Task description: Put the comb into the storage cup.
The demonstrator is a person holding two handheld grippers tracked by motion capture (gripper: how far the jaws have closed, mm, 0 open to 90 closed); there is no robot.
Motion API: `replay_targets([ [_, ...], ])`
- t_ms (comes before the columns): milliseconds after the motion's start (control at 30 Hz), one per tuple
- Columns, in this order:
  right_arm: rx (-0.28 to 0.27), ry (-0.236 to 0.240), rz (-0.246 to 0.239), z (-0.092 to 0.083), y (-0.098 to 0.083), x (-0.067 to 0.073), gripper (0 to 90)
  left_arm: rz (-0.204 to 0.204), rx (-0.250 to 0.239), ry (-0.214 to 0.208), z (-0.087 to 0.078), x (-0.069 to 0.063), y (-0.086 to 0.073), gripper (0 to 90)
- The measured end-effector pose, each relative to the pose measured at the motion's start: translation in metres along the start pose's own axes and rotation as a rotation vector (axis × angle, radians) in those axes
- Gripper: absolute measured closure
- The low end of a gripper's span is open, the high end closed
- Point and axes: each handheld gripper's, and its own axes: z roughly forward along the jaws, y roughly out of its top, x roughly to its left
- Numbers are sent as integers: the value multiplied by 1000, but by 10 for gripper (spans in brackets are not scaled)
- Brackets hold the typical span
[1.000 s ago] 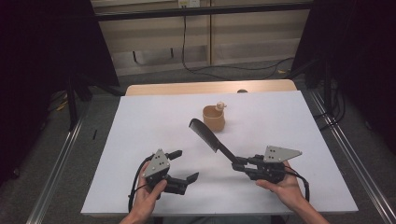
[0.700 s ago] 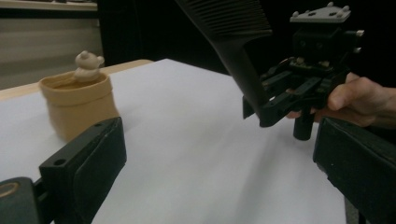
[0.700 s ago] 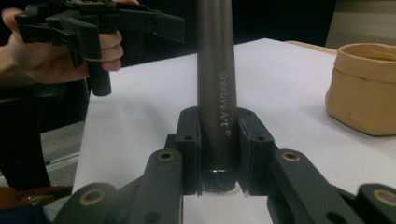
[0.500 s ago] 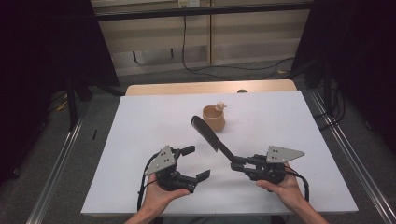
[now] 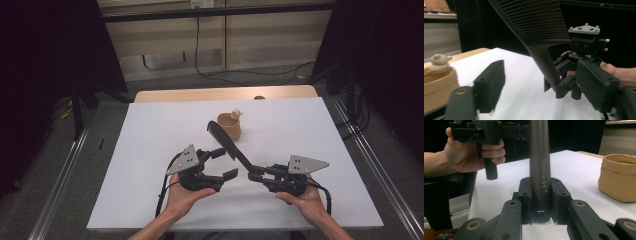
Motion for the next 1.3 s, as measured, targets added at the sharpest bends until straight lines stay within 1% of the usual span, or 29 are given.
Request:
replay_targets([
  [33, -2, 4, 0, 1, 0, 0, 725, -4, 4, -1, 2, 0, 0, 286],
  [100, -3, 7, -2, 1, 0, 0, 724, -3, 3, -24, 7, 1, 2, 346],
  [133, -6, 8, -2, 1, 0, 0, 724, -8, -1, -36, 9, 2, 2, 360],
  [200, -10, 11, -5, 1, 0, 0, 725, -21, 3, -43, 12, 2, 2, 398],
  [267, -16, 12, -2, 0, 0, 0, 724, -27, -5, -54, 14, 2, 2, 442],
  [300, -19, 13, -2, 0, 0, 0, 724, -31, -6, -57, 15, 2, 1, 469],
  [333, -19, 11, -2, 0, 0, 0, 725, -29, -4, -53, 15, 2, 1, 517],
  [367, -20, 13, 0, 0, 0, 0, 724, -33, -6, -59, 16, 3, 1, 534],
  [467, -23, 17, 2, 0, 0, 0, 724, -46, -21, -62, 17, 3, 2, 549],
  [567, -23, 18, -2, 0, 0, -1, 724, -50, -31, -65, 17, 5, 4, 553],
  [633, -22, 21, -1, 0, 0, -1, 724, -63, -34, -70, 18, 5, 4, 584],
  [700, -23, 25, -5, 1, 0, 0, 724, -73, -41, -86, 21, 5, 4, 607],
  [767, -22, 25, -4, 1, -1, 0, 724, -80, -43, -90, 22, 5, 4, 631],
  [833, -28, 27, -3, 1, -1, 0, 724, -76, -48, -87, 23, 5, 4, 639],
  [900, -28, 26, -4, 1, -1, 0, 724, -93, -56, -95, 24, 6, 3, 639],
  [1100, -29, 30, 0, 2, -1, 1, 724, -99, -57, -104, 23, 7, 4, 656],
  [1200, -28, 30, 4, 2, -2, 0, 724, -112, -52, -104, 23, 7, 4, 661],
  [1300, -26, 31, 0, 2, -2, 0, 724, -119, -49, -118, 23, 9, 4, 670],
])
